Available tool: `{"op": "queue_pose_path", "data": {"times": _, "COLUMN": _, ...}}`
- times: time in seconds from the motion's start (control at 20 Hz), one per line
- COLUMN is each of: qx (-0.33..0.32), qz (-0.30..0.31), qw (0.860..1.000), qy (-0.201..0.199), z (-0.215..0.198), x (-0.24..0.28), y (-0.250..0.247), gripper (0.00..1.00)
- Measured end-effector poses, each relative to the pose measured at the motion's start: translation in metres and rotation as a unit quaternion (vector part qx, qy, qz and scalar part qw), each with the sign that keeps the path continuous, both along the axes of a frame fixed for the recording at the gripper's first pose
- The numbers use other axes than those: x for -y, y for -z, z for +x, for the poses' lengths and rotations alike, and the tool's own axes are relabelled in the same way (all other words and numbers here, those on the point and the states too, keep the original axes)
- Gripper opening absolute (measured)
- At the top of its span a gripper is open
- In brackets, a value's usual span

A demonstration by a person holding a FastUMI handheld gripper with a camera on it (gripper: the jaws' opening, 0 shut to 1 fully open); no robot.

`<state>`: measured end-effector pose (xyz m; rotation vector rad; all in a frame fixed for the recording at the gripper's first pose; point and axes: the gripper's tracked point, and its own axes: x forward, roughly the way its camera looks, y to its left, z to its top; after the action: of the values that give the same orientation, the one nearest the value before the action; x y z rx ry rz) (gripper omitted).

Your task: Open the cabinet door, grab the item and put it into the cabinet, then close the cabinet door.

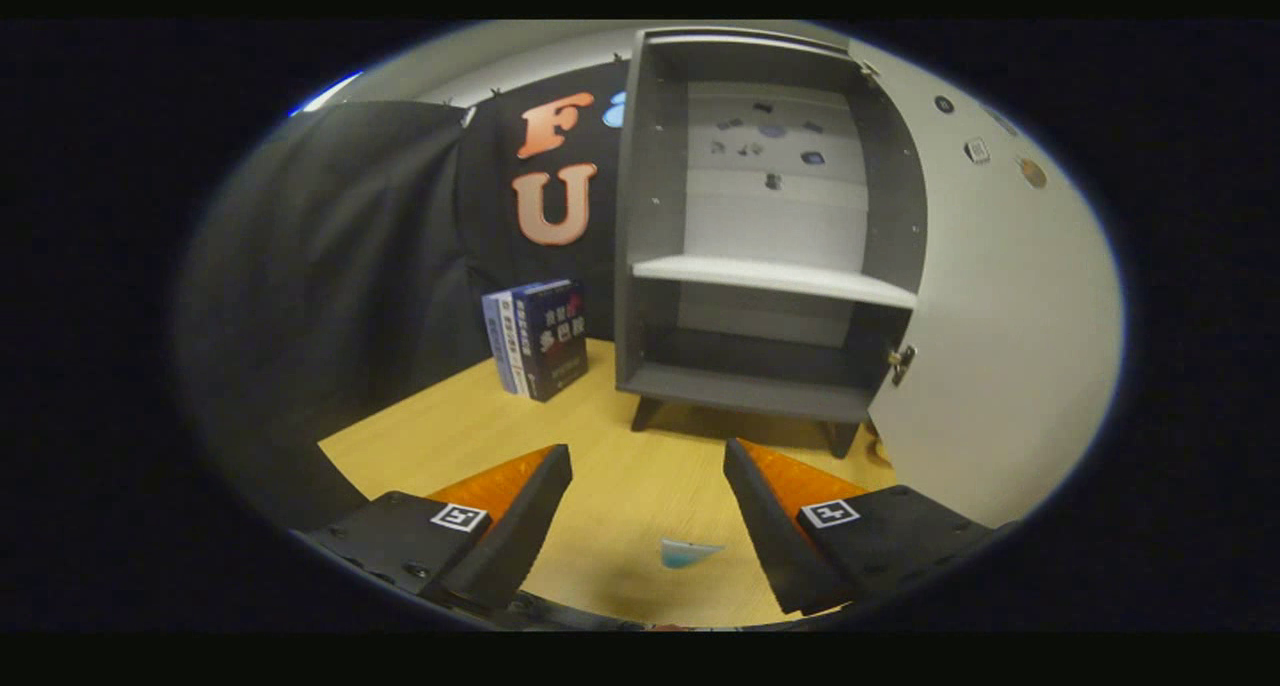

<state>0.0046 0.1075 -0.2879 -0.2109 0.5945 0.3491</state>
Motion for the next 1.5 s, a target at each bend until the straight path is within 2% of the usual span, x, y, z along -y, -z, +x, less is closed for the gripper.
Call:
{"op": "queue_pose_path", "data": {"times": 0.15, "qx": -0.031, "qz": -0.015, "qw": 0.998, "qy": 0.048, "z": -0.007, "x": 0.036, "y": 0.045, "gripper": 0.99}}
{"op": "queue_pose_path", "data": {"times": 0.3, "qx": -0.071, "qz": -0.015, "qw": 0.994, "qy": 0.08, "z": -0.012, "x": 0.045, "y": 0.089, "gripper": 0.99}}
{"op": "queue_pose_path", "data": {"times": 0.55, "qx": -0.111, "qz": -0.005, "qw": 0.989, "qy": 0.096, "z": -0.018, "x": 0.047, "y": 0.135, "gripper": 0.97}}
{"op": "queue_pose_path", "data": {"times": 0.65, "qx": -0.116, "qz": -0.005, "qw": 0.988, "qy": 0.103, "z": -0.018, "x": 0.05, "y": 0.139, "gripper": 0.79}}
{"op": "queue_pose_path", "data": {"times": 0.7, "qx": -0.12, "qz": -0.006, "qw": 0.987, "qy": 0.102, "z": -0.021, "x": 0.052, "y": 0.135, "gripper": 0.59}}
{"op": "queue_pose_path", "data": {"times": 0.75, "qx": -0.122, "qz": -0.002, "qw": 0.988, "qy": 0.098, "z": -0.022, "x": 0.051, "y": 0.13, "gripper": 0.59}}
{"op": "queue_pose_path", "data": {"times": 0.9, "qx": -0.091, "qz": 0.016, "qw": 0.992, "qy": 0.082, "z": -0.003, "x": 0.042, "y": 0.085, "gripper": 0.58}}
{"op": "queue_pose_path", "data": {"times": 1.1, "qx": -0.007, "qz": 0.065, "qw": 0.996, "qy": 0.059, "z": 0.053, "x": 0.014, "y": -0.03, "gripper": 0.58}}
{"op": "queue_pose_path", "data": {"times": 1.3, "qx": 0.078, "qz": 0.118, "qw": 0.99, "qy": 0.013, "z": 0.111, "x": -0.022, "y": -0.155, "gripper": 0.58}}
{"op": "queue_pose_path", "data": {"times": 1.5, "qx": 0.136, "qz": 0.101, "qw": 0.985, "qy": -0.005, "z": 0.178, "x": -0.03, "y": -0.226, "gripper": 0.58}}
